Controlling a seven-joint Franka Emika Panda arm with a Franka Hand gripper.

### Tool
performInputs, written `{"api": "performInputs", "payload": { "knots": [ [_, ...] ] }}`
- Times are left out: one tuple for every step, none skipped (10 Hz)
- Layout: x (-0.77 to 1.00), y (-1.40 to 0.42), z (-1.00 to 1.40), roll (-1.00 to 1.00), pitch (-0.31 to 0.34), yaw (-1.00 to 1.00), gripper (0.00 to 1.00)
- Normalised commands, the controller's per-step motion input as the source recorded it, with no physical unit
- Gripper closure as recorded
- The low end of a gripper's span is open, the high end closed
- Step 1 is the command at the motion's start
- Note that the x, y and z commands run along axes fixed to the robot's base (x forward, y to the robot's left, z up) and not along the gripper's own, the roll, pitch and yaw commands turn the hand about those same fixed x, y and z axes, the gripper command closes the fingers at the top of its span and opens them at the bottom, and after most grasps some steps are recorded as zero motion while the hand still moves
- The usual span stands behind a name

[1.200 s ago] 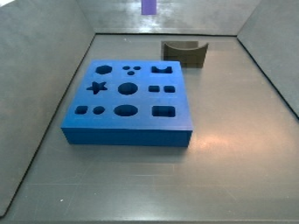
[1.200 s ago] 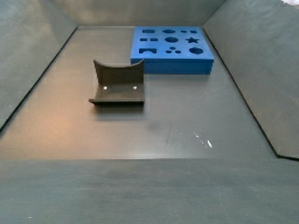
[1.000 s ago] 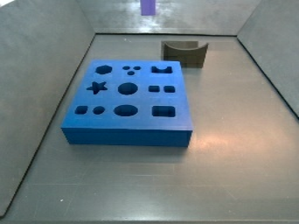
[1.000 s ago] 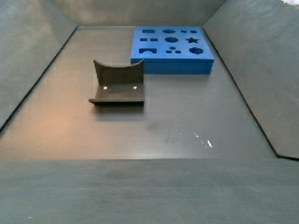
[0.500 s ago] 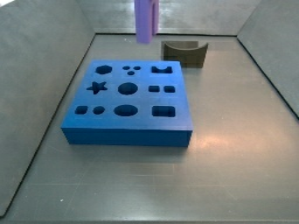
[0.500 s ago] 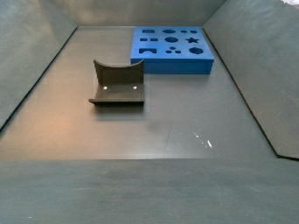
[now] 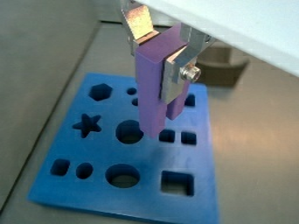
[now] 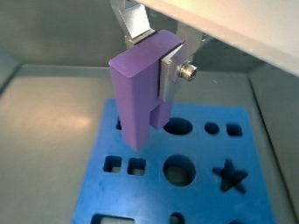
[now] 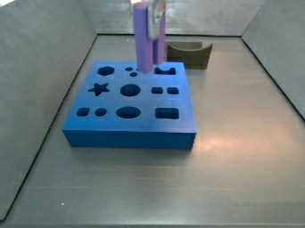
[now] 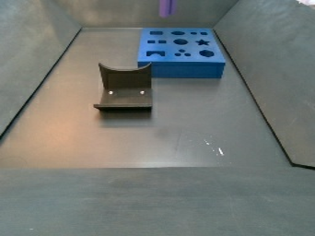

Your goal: Insert the double-square object.

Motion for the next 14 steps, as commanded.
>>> {"api": "performInputs", "payload": {
  "knots": [
    [0.05,0.01,-0.49,0.00,0.000,-1.00,1.00],
    [0.08,0.23,-0.39,0.00,0.000,-0.83,1.00],
    [0.14,0.22,-0.30,0.00,0.000,-0.84,1.00],
    [0.24,0.15,-0.16,0.00,0.000,-0.91,1.00],
    [0.24,0.13,-0.12,0.00,0.000,-0.91,1.00],
    [0.18,0.09,-0.09,-0.01,0.000,-0.96,1.00],
    [0.16,0.07,-0.08,-0.01,0.000,-0.97,1.00],
    [0.15,0.07,-0.09,-0.01,0.000,-0.97,1.00],
    [0.15,0.07,-0.09,-0.01,0.000,-0.97,1.00],
    [0.14,0.07,-0.09,0.00,0.000,-0.97,1.00],
    [0.12,0.06,-0.11,0.00,0.000,-0.98,1.00],
    [0.08,0.07,-0.16,0.00,0.000,-0.97,1.00],
    [0.06,0.12,-0.69,0.05,0.041,-0.86,1.00],
    [0.01,0.04,-0.68,0.06,0.010,-0.50,1.00]
  ]
}}
